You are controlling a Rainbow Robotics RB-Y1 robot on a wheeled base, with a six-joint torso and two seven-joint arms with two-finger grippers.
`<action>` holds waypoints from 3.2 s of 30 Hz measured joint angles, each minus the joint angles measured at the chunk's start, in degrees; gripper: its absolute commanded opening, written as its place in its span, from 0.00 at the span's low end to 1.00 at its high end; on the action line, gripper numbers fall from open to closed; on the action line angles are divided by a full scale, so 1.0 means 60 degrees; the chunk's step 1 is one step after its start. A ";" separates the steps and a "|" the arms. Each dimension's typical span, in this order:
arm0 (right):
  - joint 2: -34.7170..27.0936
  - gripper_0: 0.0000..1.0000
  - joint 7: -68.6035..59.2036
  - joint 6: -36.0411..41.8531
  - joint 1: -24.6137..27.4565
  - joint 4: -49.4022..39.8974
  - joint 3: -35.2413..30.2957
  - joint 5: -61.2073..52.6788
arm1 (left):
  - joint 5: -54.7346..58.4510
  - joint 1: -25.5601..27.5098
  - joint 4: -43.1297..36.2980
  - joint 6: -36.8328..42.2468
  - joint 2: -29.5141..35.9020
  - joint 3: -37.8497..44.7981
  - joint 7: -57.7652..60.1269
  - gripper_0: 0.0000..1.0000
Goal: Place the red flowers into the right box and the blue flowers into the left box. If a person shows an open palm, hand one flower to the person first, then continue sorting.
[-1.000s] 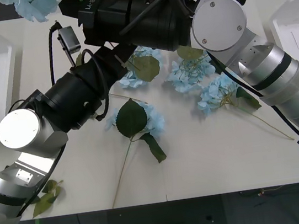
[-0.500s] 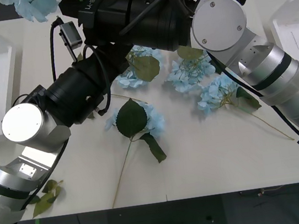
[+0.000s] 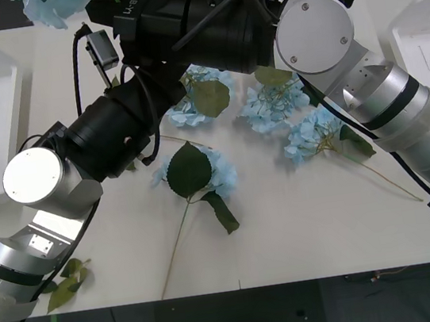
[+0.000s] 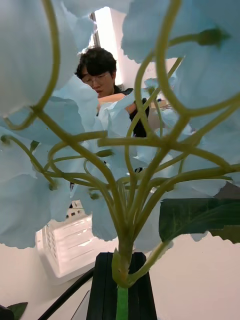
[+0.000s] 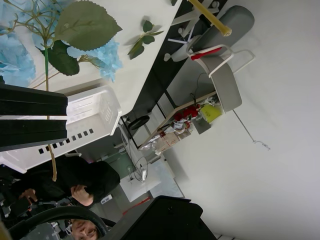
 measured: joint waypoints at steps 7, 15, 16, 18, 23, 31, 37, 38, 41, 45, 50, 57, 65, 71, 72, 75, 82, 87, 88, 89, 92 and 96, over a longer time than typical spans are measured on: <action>0.0000 1.00 0.0001 0.0000 0.0000 0.0000 0.0000 0.0047 | 0.0000 0.0000 0.0011 -0.0159 0.0008 0.0000 0.0000 0.00; -0.0001 1.00 0.0001 0.0000 0.0000 0.0000 0.0000 0.0019 | 0.0000 0.0000 0.0022 -0.0528 0.0541 0.0000 0.0000 0.00; -0.0003 1.00 0.0001 0.0000 0.0000 0.0000 0.0000 0.0006 | 0.0000 0.0000 0.0024 -0.0638 0.0763 0.0000 0.0000 0.00; -0.0009 1.00 0.0002 0.0003 0.0000 0.0000 0.0000 -0.0079 | 0.0000 0.0000 0.0076 -0.0755 0.1367 0.0004 0.0000 0.00; -0.0179 1.00 0.0002 0.0235 0.0000 0.0000 0.0000 -0.0653 | 0.0000 -0.0001 0.0616 -0.0763 0.3407 0.0011 0.0000 0.00; -0.1151 1.00 0.0001 0.2107 0.0000 0.0000 -0.0261 -0.1365 | -0.0023 -0.0003 0.2281 -0.0481 0.5972 0.0149 -0.0001 0.00; -0.2221 1.00 -0.0667 0.3497 0.0000 -0.0002 -0.0748 -0.1432 | -0.0533 -0.0012 0.3816 0.1900 0.6801 0.1209 -0.0001 0.00; -0.2442 1.00 -0.1067 0.3848 0.0000 -0.0002 -0.0825 -0.1432 | -0.0675 -0.0013 0.4175 0.2507 0.6810 0.1559 -0.0001 0.00; -0.3088 1.00 -0.2160 0.4924 0.0000 -0.0004 -0.1089 -0.1377 | -0.1468 -0.0013 0.5051 0.3824 0.6810 0.2596 -0.0001 0.00; -0.3829 1.00 -0.2843 0.6457 0.0000 -0.0018 -0.1442 -0.0903 | -0.3012 -0.0016 0.6102 0.4756 0.6881 0.3524 -0.0002 0.00; -0.4658 1.00 -0.4538 0.7961 0.0000 -0.0186 -0.1512 -0.0071 | -0.4370 -0.0038 0.7139 0.4807 0.7069 0.3633 -0.0002 0.00; -0.5300 1.00 -0.4970 0.9657 0.0047 -0.0287 -0.1513 0.1022 | -0.5922 -0.0134 0.7766 0.4652 0.7074 0.3633 -0.0002 0.02; -0.5659 1.00 -0.4970 0.9715 0.1255 -0.1311 -0.1612 0.2503 | -0.6379 -0.0146 0.7863 0.4569 0.7074 0.3633 -0.0002 0.39; -0.5817 1.00 -0.4970 0.9747 0.2097 -0.1550 -0.1795 0.3557 | -0.5937 -0.0148 0.7884 0.4548 0.7074 0.3633 -0.0002 0.93; -0.5833 1.00 -0.4970 0.9819 0.2159 -0.1540 -0.1801 0.3739 | -0.5709 -0.0148 0.7888 0.4548 0.7074 0.3633 -0.0003 0.96; -0.5845 1.00 -0.4970 0.9922 0.2277 -0.1455 -0.1798 0.4057 | -0.4638 -0.0148 0.7903 0.4548 0.7074 0.3633 -0.0007 1.00; -0.5868 1.00 -0.4970 1.0077 0.2325 -0.1395 -0.2010 0.3762 | -0.1481 -0.0146 0.7922 0.4583 0.7075 0.3633 -0.0921 1.00; -0.5869 1.00 -0.4965 1.0797 0.2330 -0.1426 -0.3456 0.2299 | -0.0499 -0.0062 0.7737 0.5524 0.7080 0.3976 -0.1714 1.00; -0.5869 1.00 -0.4962 1.1001 0.2331 -0.1456 -0.3782 0.2132 | -0.0517 0.0021 0.7548 0.5709 0.7080 0.4180 -0.1712 1.00; -0.5869 1.00 -0.4960 1.1254 0.2333 -0.1492 -0.4132 0.2003 | -0.0595 0.0143 0.7301 0.5878 0.7080 0.4420 -0.1701 1.00; -0.5869 1.00 -0.4917 1.1996 0.2365 -0.1528 -0.4980 0.1768 | -0.1252 0.0633 0.6157 0.6343 0.7079 0.5139 -0.1282 1.00; -0.5910 1.00 -0.4430 1.2752 0.2634 -0.1536 -0.5713 0.1683 | -0.2261 0.1192 0.4416 0.6533 0.7021 0.5545 0.1446 1.00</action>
